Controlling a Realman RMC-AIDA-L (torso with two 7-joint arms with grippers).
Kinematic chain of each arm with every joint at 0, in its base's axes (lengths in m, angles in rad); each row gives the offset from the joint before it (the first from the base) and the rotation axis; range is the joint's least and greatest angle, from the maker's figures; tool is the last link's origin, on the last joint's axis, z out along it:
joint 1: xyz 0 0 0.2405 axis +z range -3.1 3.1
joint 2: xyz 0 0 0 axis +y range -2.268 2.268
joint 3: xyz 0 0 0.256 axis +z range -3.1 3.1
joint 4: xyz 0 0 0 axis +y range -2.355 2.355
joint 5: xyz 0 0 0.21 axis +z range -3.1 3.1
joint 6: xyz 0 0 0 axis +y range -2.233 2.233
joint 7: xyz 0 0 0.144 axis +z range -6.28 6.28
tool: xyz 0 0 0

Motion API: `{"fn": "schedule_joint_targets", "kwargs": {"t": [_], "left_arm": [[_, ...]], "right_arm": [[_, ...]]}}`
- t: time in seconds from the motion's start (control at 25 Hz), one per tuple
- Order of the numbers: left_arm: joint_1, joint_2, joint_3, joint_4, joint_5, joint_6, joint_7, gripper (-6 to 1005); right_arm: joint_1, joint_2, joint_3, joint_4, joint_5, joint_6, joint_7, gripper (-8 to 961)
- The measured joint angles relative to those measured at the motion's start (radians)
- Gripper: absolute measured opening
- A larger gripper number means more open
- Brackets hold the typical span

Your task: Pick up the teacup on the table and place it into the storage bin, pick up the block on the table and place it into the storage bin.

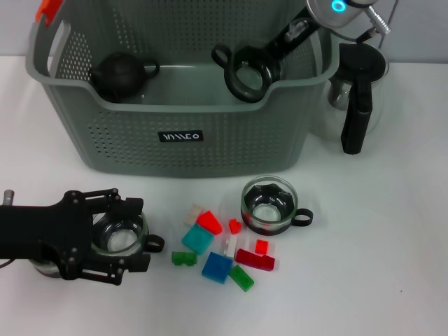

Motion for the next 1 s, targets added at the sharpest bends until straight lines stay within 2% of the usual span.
{"fn": "schedule_joint_targets", "kwargs": {"t": [1.0], "left_arm": [[-0.003,0.0,0.0,0.0,0.0,-0.008,0.0,935]], "right_arm": [[0.009,0.0,-0.005,0.009,0.0,0.002,0.002,43]]}}
